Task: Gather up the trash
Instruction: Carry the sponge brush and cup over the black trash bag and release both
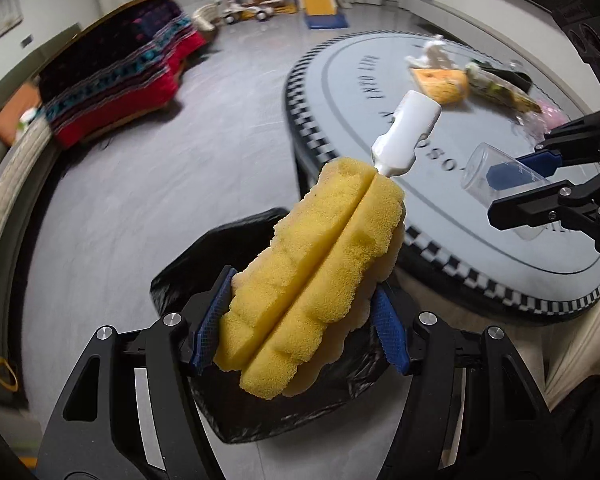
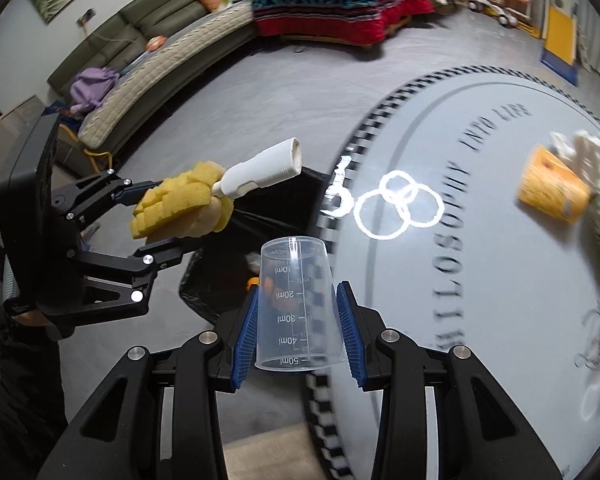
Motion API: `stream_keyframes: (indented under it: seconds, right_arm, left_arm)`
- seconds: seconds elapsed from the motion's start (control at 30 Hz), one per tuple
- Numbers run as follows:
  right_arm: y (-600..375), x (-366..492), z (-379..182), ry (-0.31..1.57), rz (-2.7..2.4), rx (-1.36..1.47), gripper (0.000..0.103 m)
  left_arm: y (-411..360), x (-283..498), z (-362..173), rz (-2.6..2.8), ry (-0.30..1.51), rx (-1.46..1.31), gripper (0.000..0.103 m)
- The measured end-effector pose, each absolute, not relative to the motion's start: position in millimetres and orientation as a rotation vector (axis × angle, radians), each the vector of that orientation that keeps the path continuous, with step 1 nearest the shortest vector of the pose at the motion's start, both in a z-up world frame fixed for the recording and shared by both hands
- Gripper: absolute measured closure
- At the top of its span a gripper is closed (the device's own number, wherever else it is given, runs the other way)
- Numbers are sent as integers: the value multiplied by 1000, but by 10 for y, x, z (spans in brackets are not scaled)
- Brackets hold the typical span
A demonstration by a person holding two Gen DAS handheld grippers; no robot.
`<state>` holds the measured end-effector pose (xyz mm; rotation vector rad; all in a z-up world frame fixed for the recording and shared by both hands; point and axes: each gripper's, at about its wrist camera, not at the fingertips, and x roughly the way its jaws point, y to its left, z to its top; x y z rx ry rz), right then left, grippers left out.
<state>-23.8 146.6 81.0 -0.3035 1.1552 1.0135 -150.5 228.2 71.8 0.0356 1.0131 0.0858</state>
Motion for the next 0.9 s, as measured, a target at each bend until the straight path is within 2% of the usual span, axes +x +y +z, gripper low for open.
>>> stream_keyframes:
  seconds: [0.17, 0.23, 0.27, 0.3, 0.33, 0.6, 0.9]
  right_arm:
    - [1883, -407, 731, 1177, 1083, -337, 63]
    - [2031, -440, 682, 1193, 1102, -337, 62]
    - [2092, -449, 663, 1201, 1105, -338, 62]
    - [2151, -449, 641, 1209, 1100, -339, 49]
    - [2188, -442, 635, 1203, 1093, -330, 40]
    - [2127, -434, 663, 1179, 1076, -336, 40]
    - [1787, -289, 787, 1152, 1032, -294, 40]
  left_arm:
    - [2589, -1745, 588, 171, 1032, -58, 39]
    - [2694, -1828, 533, 199, 1040, -99, 35]
    - [2743, -1871, 512, 216, 1043, -113, 31]
    - [2778, -1899, 495, 249, 1048, -115, 8]
    - [2801, -1930, 496, 290, 1044, -105, 6]
    - [2908, -2054, 536, 339, 1012, -113, 6]
    - [2669, -1823, 654, 249, 985, -73, 6]
